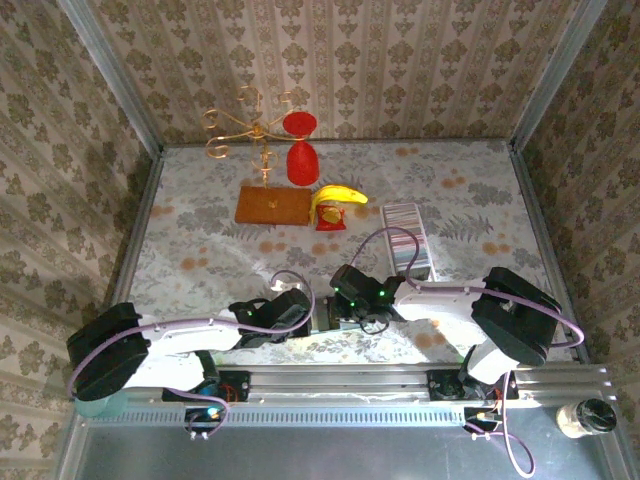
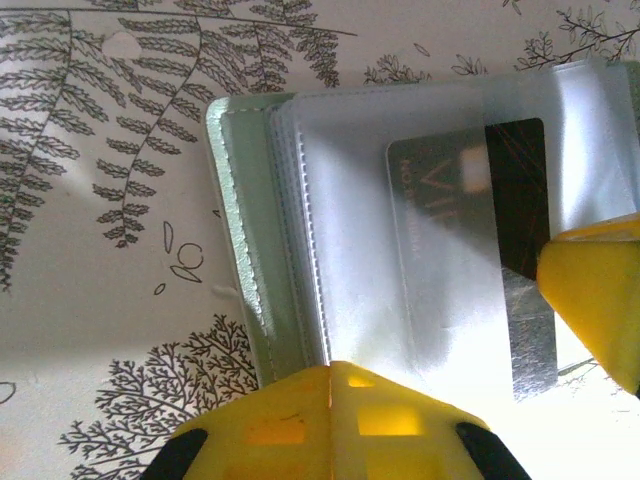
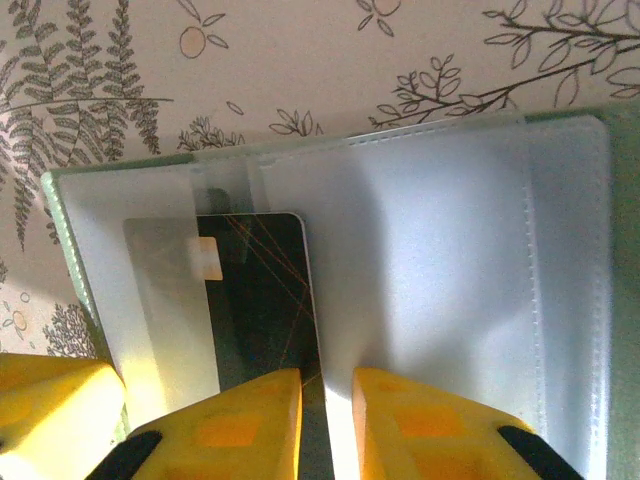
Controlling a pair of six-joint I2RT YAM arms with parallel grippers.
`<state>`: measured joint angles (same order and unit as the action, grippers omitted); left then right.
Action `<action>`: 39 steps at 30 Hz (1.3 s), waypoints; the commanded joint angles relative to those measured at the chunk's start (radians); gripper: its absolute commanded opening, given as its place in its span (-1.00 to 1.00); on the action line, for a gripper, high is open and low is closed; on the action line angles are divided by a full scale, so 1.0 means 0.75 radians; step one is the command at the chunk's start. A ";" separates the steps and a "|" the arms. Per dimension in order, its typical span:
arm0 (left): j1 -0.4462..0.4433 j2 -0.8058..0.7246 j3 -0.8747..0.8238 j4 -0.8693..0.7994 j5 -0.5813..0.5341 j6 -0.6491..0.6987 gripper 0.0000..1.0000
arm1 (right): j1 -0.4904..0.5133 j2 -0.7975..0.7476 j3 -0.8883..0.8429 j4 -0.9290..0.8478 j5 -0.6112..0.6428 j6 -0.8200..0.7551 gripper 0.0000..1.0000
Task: Put the credit cards into the card holder
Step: Insert the credit card into the card slot, then rotate the card holder at the bottom-center of the table.
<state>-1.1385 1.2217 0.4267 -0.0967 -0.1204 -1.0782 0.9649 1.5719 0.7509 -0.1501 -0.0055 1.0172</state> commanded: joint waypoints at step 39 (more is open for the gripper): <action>-0.012 -0.070 -0.066 -0.060 -0.019 -0.024 -0.85 | 0.022 -0.097 -0.016 -0.012 -0.029 0.014 -0.46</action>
<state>-1.1385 1.1885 0.3965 -0.1047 -0.1204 -1.0817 0.9733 1.5440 0.7380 -0.1032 -0.0341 1.0599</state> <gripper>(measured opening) 0.073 0.277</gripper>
